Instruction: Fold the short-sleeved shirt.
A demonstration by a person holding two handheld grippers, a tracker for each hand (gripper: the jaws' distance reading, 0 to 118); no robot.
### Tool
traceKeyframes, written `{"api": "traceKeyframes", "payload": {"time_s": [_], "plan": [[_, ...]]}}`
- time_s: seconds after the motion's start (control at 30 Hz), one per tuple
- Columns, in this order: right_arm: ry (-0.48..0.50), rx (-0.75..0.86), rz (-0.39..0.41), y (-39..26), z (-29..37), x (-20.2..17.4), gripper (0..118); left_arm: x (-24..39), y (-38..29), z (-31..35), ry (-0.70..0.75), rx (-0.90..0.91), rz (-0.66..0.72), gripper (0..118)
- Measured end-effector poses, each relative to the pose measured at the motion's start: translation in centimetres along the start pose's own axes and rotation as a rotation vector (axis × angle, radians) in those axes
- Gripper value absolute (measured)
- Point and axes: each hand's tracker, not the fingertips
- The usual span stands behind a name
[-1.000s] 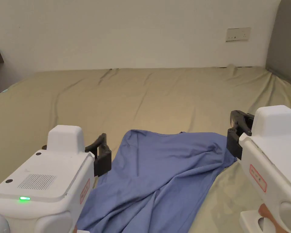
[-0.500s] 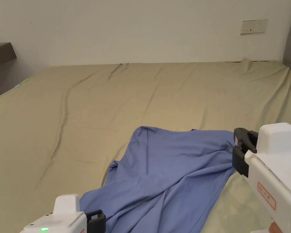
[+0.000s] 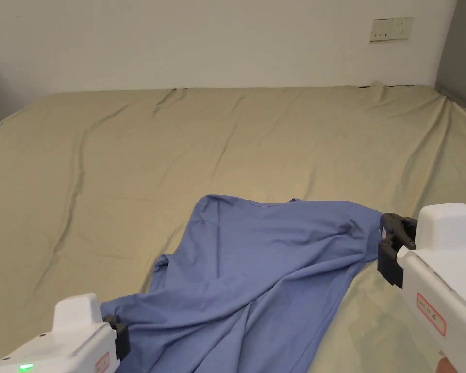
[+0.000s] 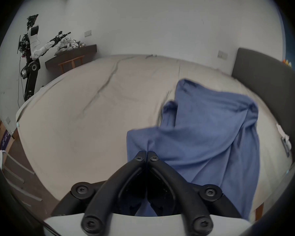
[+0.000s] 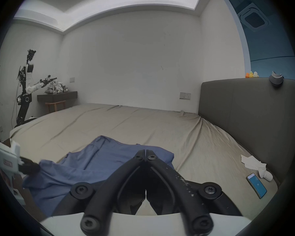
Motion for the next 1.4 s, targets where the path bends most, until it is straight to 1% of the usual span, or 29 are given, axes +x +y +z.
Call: {"api": "traceKeyframes", "payload": {"time_s": [0.1, 0.13, 0.17, 0.2, 0.23, 0.33, 0.4, 0.47, 0.5, 0.57, 0.6, 0.63, 0.67, 0.7, 0.73, 0.77, 0.8, 0.83, 0.87, 0.93, 0.97, 1.0, 1.07, 1.1, 1.13, 1.2, 1.27, 1.37, 1.4], "plan": [[0.008, -0.081, 0.009, -0.4, -2.1, 0.4, 5, 0.7, 2.6, -0.1, -0.019, 0.03, -0.01, 0], [0.039, -0.133, -0.017, -0.3, -3.3, 0.8, 25, 0.8, 3.5, -0.5, -0.031, 0.051, -0.017, 0], [0.067, -0.193, -0.044, -0.2, -4.8, 1.4, 56, 1.1, 4.3, -0.9, -0.04, 0.068, -0.029, 0], [0.087, -0.247, -0.059, -0.2, -6.4, 2.0, 92, 1.4, 4.9, -1.3, -0.035, 0.066, -0.034, 0], [0.099, -0.289, -0.067, -0.3, -8.2, 2.6, 118, 1.7, 5.6, -1.7, -0.04, 0.068, -0.045, 0], [0.073, -0.375, 0.01, 0.8, -13.4, 4.2, 114, 2.4, 6.6, -3.0, -0.06, 0.103, -0.074, 0], [0.059, -0.422, 0.021, 1.5, -17.9, 5.4, 114, 2.3, 6.7, -4.5, -0.08, 0.129, -0.065, 0], [0.042, -0.515, 0.064, 2.0, -22.9, 6.4, 114, 2.3, 7.1, -6.2, -0.066, 0.053, -0.055, 0], [0.042, -0.565, 0.087, 1.9, -25.2, 6.7, 114, 2.3, 7.0, -6.9, -0.061, 0.051, -0.052, 0], [0.037, -0.612, 0.145, 1.2, -29.2, 6.9, 109, 2.1, 6.8, -8.1, -0.053, 0.044, -0.055, 0], [0.043, -0.646, 0.154, 0.7, -30.9, 7.0, 104, 2.0, 6.8, -8.6, -0.043, 0.029, -0.052, 0], [0.011, -0.66, 0.159, -0.1, -32.2, 7.1, 93, 1.9, 6.8, -8.9, -0.049, 0.025, -0.051, 0], [0.019, -0.671, 0.171, -0.6, -33.1, 7.0, 80, 1.7, 6.7, -9.1, -0.056, 0.021, -0.049, 0], [0.051, -0.668, 0.176, -0.9, -33.4, 7.0, 59, 1.7, 6.7, -9.4, -0.06, 0.012, -0.047, 0], [0.075, -0.662, 0.168, -0.9, -33.2, 6.8, 29, 1.6, 6.7, -9.4, -0.054, 0.008, -0.044, 0], [0.099, -0.643, 0.15, -1.0, -32.8, 6.6, 18, 1.5, 6.7, -9.4, -0.052, 0.01, -0.04, 0], [0.138, -0.603, 0.108, -0.9, -31.9, 6.5, 15, 1.3, 6.7, -9.3, -0.049, 0.015, -0.035, 0], [0.149, -0.574, 0.071, -0.8, -31.1, 6.4, 15, 1.1, 6.7, -9.2, -0.045, 0.027, -0.03, 0], [0.125, -0.554, 0.067, -0.5, -30.2, 6.3, 14, 1.0, 7.0, -9.1, -0.049, 0.026, -0.026, 0], [0.121, -0.513, 0.134, 0.6, -28.2, 6.1, 14, 0.8, 7.4, -8.6, -0.054, 0.022, -0.018, 0], [0.124, -0.506, 0.129, 1.2, -27.2, 6.3, 14, 0.8, 7.7, -8.2, -0.061, 0.033, -0.018, 0], [0.133, -0.499, 0.104, 2.2, -26.2, 6.5, 14, 0.9, 8.1, -7.7, -0.061, 0.041, -0.015, 0], [0.168, -0.441, 0.004, 4.1, -23.8, 7.1, 14, 0.9, 9.1, -6.5, -0.066, 0.078, -0.017, 0], [0.174, -0.405, -0.019, 5.2, -22.3, 7.4, 14, 0.9, 9.9, -5.7, -0.06, 0.106, -0.031, 0], [0.169, -0.357, -0.009, 6.5, -20.8, 7.5, 14, 0.9, 10.7, -5.1, -0.042, 0.147, -0.051, 0], [0.12, -0.283, 0.066, 9.6, -18.0, 7.3, 14, 0.8, 12.4, -3.9, 0.021, 0.242, -0.112, 0], [0.061, -0.202, 0.122, 12.0, -15.1, 7.4, 13, 0.5, 14.6, -2.6, 0.079, 0.242, -0.119, 0], [-0.031, -0.061, 0.098, 15.4, -10.9, 7.7, 12, -1.0, 18.2, 0.3, -0.004, 0.336, 0.013, 0], [-0.067, -0.01, 0.082, 16.5, -9.4, 7.8, 12, -1.3, 19.5, 1.3, -0.034, 0.356, 0.028, 0]]}}
